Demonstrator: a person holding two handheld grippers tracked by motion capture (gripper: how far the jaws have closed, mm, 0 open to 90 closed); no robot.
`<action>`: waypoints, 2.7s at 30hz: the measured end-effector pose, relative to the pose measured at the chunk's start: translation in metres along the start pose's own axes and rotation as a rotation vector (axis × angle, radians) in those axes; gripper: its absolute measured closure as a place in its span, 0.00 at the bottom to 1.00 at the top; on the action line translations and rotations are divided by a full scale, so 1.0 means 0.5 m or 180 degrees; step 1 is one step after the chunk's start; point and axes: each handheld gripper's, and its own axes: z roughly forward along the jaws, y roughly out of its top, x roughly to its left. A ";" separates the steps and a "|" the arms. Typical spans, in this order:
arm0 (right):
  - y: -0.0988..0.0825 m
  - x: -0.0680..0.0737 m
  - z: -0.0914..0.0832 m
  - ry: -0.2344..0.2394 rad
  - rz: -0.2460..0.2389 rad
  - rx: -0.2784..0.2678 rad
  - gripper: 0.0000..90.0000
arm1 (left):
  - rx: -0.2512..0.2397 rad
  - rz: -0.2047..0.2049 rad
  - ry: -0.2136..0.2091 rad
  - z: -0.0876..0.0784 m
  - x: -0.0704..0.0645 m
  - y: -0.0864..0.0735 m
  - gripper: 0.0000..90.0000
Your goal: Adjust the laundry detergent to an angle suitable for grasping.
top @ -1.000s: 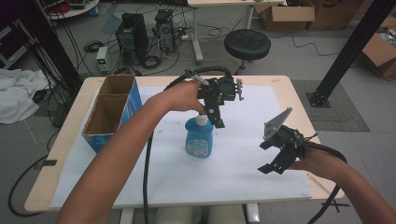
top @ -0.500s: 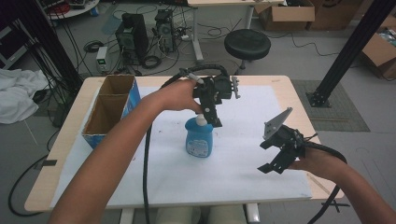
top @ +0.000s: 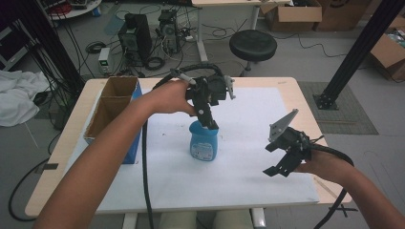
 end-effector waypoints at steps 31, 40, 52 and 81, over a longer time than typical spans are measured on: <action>0.044 -0.043 0.031 -0.0290 -0.0009 -0.0718 0.18 | 0.0171 -0.0141 0.0032 -0.020 -0.029 -0.124 0.22; 0.045 -0.053 0.050 -0.0300 0.0023 -0.0908 0.18 | 0.0168 -0.0193 0.0025 -0.014 -0.030 -0.139 0.22; 0.052 -0.063 0.083 -0.0349 0.0058 -0.1292 0.18 | 0.0175 -0.0226 0.0036 -0.010 -0.028 -0.147 0.22; 0.083 -0.064 0.170 -0.0317 0.0071 -0.1948 0.17 | 0.0196 -0.0242 0.0026 -0.004 -0.024 -0.156 0.22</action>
